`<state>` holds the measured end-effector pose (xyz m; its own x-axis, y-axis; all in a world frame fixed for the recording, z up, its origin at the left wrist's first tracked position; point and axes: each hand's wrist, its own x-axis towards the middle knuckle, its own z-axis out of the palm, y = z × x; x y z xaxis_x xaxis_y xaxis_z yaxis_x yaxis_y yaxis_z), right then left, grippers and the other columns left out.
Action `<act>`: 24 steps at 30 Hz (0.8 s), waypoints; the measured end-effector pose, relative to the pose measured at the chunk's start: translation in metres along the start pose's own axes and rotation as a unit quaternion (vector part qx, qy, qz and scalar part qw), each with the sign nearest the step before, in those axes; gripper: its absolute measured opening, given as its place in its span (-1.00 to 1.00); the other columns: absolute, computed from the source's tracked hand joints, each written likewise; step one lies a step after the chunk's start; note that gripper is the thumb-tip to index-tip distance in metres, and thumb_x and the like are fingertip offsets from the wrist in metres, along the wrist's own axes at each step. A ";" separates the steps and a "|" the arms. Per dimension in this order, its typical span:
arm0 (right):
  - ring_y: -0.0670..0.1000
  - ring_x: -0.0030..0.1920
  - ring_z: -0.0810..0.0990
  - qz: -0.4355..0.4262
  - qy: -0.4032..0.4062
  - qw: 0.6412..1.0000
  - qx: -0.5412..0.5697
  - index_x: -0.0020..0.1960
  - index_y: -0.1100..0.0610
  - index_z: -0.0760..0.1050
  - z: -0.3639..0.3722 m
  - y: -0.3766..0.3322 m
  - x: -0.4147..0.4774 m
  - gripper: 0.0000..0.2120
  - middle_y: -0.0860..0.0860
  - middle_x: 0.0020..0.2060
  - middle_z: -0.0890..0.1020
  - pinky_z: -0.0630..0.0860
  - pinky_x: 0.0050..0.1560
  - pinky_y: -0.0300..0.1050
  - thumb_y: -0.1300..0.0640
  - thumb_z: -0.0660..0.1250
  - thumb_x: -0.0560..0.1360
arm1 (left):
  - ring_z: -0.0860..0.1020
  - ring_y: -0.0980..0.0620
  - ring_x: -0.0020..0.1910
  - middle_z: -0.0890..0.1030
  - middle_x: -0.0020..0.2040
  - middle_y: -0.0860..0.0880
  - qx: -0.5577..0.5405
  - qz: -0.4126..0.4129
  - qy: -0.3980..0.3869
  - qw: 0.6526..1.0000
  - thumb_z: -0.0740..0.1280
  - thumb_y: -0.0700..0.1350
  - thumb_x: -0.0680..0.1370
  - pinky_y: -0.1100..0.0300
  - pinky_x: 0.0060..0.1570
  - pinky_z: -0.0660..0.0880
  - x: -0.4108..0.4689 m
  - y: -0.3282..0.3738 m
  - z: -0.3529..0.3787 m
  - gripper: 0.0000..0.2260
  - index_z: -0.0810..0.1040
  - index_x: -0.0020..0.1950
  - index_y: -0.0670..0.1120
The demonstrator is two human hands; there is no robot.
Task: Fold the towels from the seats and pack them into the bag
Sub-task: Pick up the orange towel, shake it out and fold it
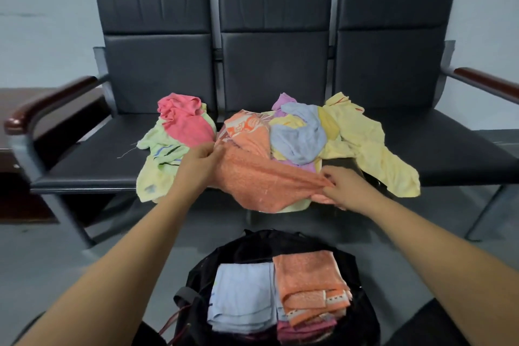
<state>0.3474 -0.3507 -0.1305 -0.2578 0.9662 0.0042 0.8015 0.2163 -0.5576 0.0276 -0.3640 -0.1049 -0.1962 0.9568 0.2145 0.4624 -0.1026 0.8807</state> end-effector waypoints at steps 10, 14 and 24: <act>0.23 -0.21 0.74 0.119 0.127 0.925 0.337 0.16 0.11 0.53 -0.087 -0.058 0.000 -0.73 0.09 0.01 0.61 0.70 -0.13 0.09 0.27 0.08 0.67 | 0.55 -0.13 -0.13 0.55 -0.25 -0.05 0.148 0.031 0.073 0.986 0.15 0.03 0.69 0.07 -0.13 0.43 0.022 0.096 -0.039 -0.67 0.59 -0.04 -0.15; 0.07 -0.19 0.65 -0.007 0.229 0.831 0.506 -0.06 0.18 0.59 -0.156 -0.118 -0.004 -0.78 0.14 -0.20 0.66 0.61 -0.17 -0.15 0.37 0.21 0.62 | 0.64 -0.20 -0.06 0.63 -0.18 -0.10 -0.033 0.072 0.075 0.994 0.21 0.04 0.67 -0.16 0.08 0.61 0.037 0.170 -0.071 -0.70 0.62 -0.08 -0.09; -0.08 -0.42 0.41 -0.039 0.219 0.893 0.391 0.15 0.22 0.57 -0.247 -0.150 -0.021 -0.86 0.07 -0.26 0.52 0.38 -0.43 -0.22 0.20 0.35 0.62 | 0.48 -0.06 -0.21 0.52 -0.21 -0.11 0.025 0.098 0.149 0.984 0.19 0.02 0.65 0.03 -0.13 0.49 0.055 0.231 -0.129 -0.70 0.56 -0.10 -0.16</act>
<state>0.3656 -0.3685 0.1578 0.0775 0.9518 0.2966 0.1243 0.2860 -0.9501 0.0121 -0.3700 0.1646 -0.3407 0.7966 0.4994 0.5579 -0.2562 0.7894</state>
